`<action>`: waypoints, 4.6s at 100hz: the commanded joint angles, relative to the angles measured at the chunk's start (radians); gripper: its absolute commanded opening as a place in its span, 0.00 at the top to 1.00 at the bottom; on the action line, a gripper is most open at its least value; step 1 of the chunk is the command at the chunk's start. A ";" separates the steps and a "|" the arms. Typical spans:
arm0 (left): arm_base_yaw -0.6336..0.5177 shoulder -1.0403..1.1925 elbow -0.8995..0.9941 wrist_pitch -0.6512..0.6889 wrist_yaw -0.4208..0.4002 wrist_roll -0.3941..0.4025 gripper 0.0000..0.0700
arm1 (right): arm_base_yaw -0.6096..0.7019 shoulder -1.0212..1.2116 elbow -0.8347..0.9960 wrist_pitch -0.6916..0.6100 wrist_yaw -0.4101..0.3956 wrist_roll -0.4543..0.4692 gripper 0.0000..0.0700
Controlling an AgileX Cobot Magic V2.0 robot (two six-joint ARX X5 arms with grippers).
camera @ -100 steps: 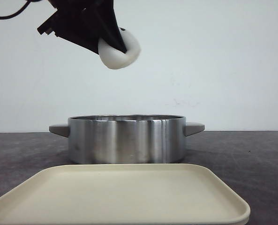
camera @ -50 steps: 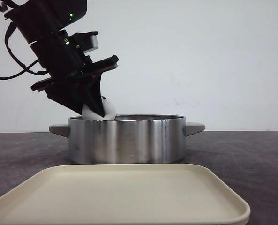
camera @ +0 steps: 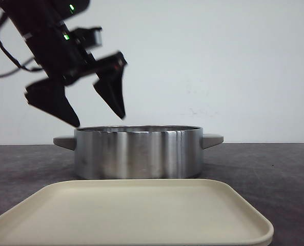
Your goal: Steam buns
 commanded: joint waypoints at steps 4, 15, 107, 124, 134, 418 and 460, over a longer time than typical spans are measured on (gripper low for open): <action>0.016 -0.086 0.024 -0.012 -0.002 0.006 0.45 | 0.002 0.023 -0.002 -0.009 0.047 -0.027 0.98; 0.059 -0.208 0.023 -0.032 -0.007 -0.003 0.73 | 0.002 0.023 -0.067 0.038 0.068 -0.027 0.98; 0.173 -0.724 -0.093 -0.116 -0.190 -0.047 1.00 | 0.030 0.021 -0.420 0.627 0.057 0.020 0.98; 0.173 -0.723 -0.093 -0.117 -0.190 -0.047 1.00 | 0.030 0.021 -0.420 0.634 0.058 0.019 0.98; 0.173 -0.723 -0.093 -0.117 -0.190 -0.047 1.00 | 0.029 0.021 -0.420 0.634 0.057 0.019 0.98; 0.173 -0.725 -0.093 -0.117 -0.190 -0.047 1.00 | -0.881 -1.255 -1.474 0.491 -0.231 -0.298 0.98; 0.173 -0.725 -0.093 -0.117 -0.190 -0.047 1.00 | -0.881 -1.255 -1.474 0.491 -0.231 -0.298 0.98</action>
